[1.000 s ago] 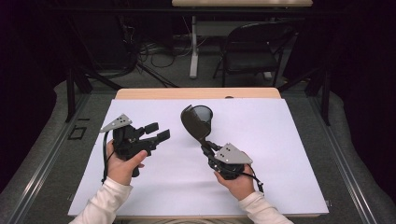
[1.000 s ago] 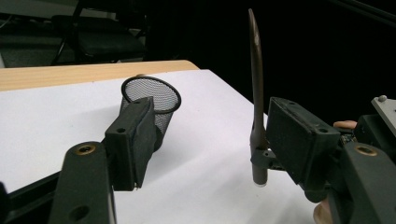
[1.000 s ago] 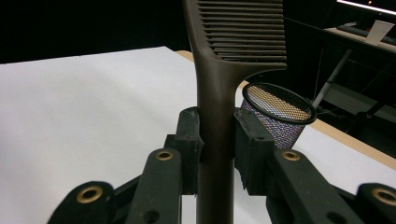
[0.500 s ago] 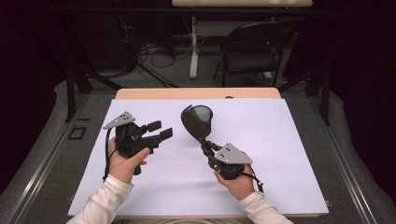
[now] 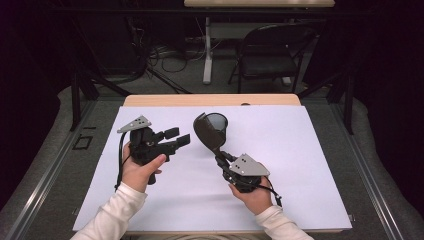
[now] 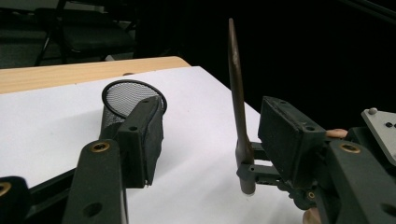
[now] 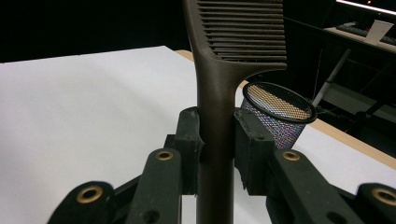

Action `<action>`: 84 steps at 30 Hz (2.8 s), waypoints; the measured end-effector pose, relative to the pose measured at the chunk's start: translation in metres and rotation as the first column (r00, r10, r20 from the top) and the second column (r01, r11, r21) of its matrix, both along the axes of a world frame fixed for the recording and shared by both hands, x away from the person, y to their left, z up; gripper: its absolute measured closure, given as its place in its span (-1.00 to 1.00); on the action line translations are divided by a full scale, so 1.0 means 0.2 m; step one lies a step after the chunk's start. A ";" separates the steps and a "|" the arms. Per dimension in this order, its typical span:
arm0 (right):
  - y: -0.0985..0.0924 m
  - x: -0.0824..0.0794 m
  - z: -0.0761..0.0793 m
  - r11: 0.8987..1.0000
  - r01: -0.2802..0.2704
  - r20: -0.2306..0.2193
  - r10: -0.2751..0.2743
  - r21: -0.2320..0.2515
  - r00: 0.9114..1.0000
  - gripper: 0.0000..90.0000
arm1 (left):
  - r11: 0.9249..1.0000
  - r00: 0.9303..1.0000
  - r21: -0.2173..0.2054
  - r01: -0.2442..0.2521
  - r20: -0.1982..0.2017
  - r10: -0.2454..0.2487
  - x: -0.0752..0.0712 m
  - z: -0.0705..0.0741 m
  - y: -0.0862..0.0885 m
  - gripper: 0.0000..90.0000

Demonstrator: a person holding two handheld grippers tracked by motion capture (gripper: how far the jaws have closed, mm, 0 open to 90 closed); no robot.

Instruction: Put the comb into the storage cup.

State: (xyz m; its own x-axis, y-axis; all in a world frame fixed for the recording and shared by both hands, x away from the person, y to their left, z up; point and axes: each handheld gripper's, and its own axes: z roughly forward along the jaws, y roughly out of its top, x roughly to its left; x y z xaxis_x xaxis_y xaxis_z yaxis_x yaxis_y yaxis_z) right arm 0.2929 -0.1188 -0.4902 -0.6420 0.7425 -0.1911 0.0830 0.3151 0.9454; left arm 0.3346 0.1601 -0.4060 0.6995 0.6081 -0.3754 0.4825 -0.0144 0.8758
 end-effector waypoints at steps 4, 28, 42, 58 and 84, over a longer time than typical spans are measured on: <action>0.00 0.00 0.00 1.000 0.000 0.000 0.000 0.000 1.000 0.62 | 1.000 1.000 0.003 0.004 0.001 -0.004 0.01 0.00 -0.02 -0.08; 0.01 0.00 0.00 1.000 -0.004 0.003 0.004 -0.006 1.000 0.62 | 0.999 1.000 -0.050 0.005 -0.020 -0.006 0.05 0.03 -0.10 0.08; 0.01 0.00 -0.01 1.000 -0.006 0.003 0.006 -0.008 1.000 0.62 | 0.999 0.999 -0.046 0.008 -0.039 -0.010 0.07 0.03 -0.15 0.09; 0.01 -0.01 -0.01 1.000 -0.008 0.007 0.008 -0.005 1.000 0.62 | 0.999 0.999 -0.052 -0.009 -0.032 0.007 0.08 0.02 -0.18 0.37; 0.02 -0.01 -0.01 1.000 -0.010 0.004 0.010 -0.003 1.000 0.62 | 0.994 0.997 -0.110 -0.012 -0.080 0.003 0.11 0.00 -0.19 0.66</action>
